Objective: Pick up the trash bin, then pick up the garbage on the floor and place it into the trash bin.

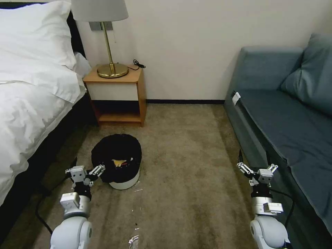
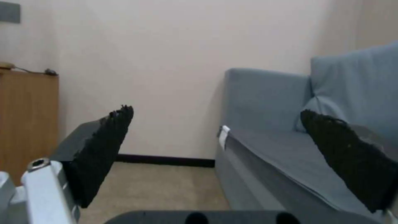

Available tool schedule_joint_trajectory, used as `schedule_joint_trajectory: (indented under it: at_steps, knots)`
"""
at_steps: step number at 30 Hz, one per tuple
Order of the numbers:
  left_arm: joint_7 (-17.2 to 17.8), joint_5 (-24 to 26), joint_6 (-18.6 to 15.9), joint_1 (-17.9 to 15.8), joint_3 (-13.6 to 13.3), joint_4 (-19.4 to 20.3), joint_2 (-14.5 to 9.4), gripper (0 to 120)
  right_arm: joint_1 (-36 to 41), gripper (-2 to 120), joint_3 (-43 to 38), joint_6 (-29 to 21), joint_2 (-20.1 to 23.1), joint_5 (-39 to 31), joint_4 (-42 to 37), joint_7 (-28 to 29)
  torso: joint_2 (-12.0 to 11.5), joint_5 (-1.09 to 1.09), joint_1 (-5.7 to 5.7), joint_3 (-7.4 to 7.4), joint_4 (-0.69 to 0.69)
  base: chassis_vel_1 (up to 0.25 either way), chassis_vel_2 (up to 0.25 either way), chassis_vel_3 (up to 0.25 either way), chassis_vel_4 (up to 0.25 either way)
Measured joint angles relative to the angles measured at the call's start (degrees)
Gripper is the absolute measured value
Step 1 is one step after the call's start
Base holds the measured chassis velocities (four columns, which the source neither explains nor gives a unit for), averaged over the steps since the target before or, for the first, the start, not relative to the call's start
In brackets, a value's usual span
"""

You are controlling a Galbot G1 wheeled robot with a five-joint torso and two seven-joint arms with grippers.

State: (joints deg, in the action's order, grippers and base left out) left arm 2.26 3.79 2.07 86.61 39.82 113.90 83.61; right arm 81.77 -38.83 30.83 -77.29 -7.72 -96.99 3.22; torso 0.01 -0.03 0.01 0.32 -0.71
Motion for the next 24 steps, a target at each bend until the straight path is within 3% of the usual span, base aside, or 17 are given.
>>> schedule_joint_trajectory:
  at_steps: [12, 24]
  knots:
    - [-2.41, -0.7, 4.42, 2.7, 2.34, 0.7, -1.21, 100, -0.12, 100, -2.06, 5.78, -0.55, -2.14, 2.32, -3.9, 0.0, 0.02, 0.0, 0.0, 0.02, 0.0, 0.0, 0.0, 0.0]
    - [-2.46, -0.74, 4.72, 2.55, 1.6, 1.74, -0.34, 100, 2.17, 100, -4.19, 8.57, -0.56, -1.01, 1.33, -7.05, -0.01, 0.01, 0.0, 0.0, 0.01, 0.0, 0.0, 0.0, 0.0]
